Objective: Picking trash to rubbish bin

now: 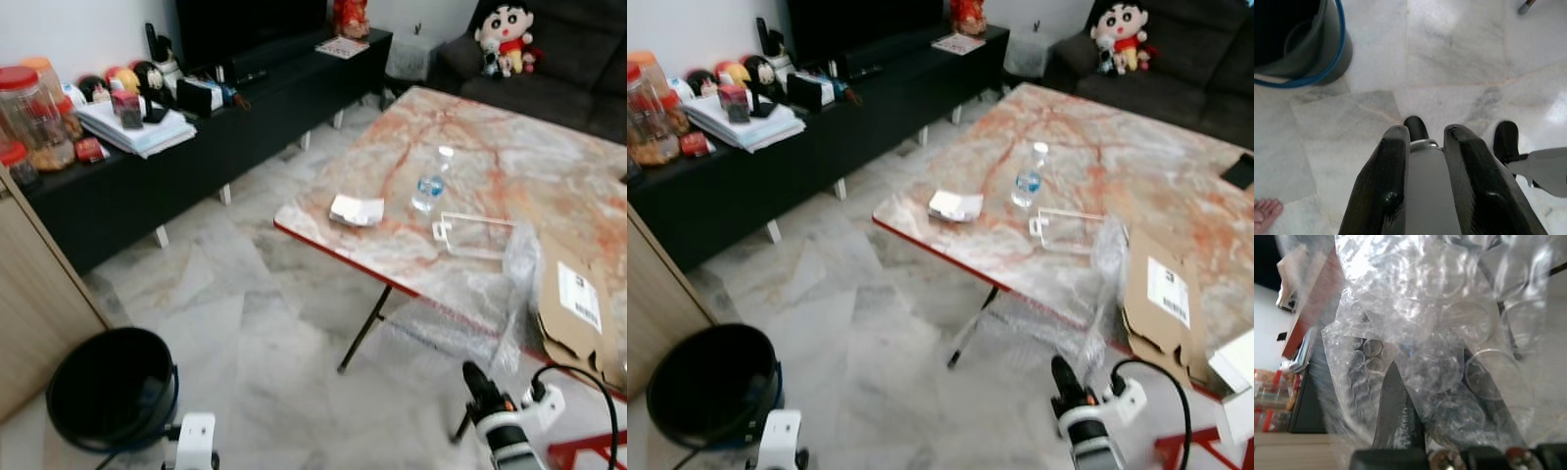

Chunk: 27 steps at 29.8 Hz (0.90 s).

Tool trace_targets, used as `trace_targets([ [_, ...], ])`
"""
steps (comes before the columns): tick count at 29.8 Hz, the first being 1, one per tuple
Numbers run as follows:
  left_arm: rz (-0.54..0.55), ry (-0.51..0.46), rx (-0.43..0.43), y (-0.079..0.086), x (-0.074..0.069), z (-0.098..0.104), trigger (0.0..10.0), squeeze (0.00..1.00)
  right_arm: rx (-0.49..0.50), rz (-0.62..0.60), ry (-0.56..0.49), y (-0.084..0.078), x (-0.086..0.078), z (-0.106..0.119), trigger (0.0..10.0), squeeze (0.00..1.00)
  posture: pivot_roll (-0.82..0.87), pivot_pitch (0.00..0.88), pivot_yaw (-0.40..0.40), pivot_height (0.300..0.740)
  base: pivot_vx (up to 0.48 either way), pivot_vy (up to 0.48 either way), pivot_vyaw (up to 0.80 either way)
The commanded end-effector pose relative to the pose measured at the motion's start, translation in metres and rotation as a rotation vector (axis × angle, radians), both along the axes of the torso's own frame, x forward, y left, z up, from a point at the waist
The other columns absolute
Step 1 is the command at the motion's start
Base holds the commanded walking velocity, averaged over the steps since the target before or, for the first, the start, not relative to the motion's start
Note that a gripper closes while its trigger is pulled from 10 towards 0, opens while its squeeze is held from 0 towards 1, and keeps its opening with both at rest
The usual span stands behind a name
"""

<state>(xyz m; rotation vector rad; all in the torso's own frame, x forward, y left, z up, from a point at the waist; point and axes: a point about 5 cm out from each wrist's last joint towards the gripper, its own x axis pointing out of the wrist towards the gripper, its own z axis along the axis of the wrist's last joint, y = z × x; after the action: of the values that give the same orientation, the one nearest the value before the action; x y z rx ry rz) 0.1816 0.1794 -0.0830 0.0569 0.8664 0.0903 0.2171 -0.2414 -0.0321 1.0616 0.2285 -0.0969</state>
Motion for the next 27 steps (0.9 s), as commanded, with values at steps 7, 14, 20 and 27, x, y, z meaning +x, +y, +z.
trace_targets([
  [7,0.004,0.007,0.000,-0.0014,-0.0034,-0.0017,10.0,0.00,-0.021,0.004,0.014,-0.0032,-0.0008,-0.0002,10.0,0.00,-0.19,0.000,-0.100,0.740,-0.319,0.000,0.00],
  [14,0.012,0.000,0.013,-0.0009,-0.0032,-0.0013,10.0,0.00,-0.025,0.011,0.010,-0.0038,-0.0003,0.0004,10.0,0.00,-0.19,0.000,-0.102,0.740,-0.160,0.000,0.00],
  [20,0.022,-0.024,0.011,-0.0012,-0.0005,0.0005,10.0,0.00,-0.042,0.013,0.025,-0.0052,-0.0008,-0.0003,10.0,0.00,-0.19,0.000,-0.104,0.740,0.000,0.000,0.00],
  [27,0.038,-0.027,0.001,-0.0022,0.0009,0.0010,10.0,0.00,-0.106,-0.005,0.092,-0.0095,-0.0028,-0.0037,10.0,0.00,-0.20,0.000,-0.109,0.740,0.000,0.000,0.00],
])
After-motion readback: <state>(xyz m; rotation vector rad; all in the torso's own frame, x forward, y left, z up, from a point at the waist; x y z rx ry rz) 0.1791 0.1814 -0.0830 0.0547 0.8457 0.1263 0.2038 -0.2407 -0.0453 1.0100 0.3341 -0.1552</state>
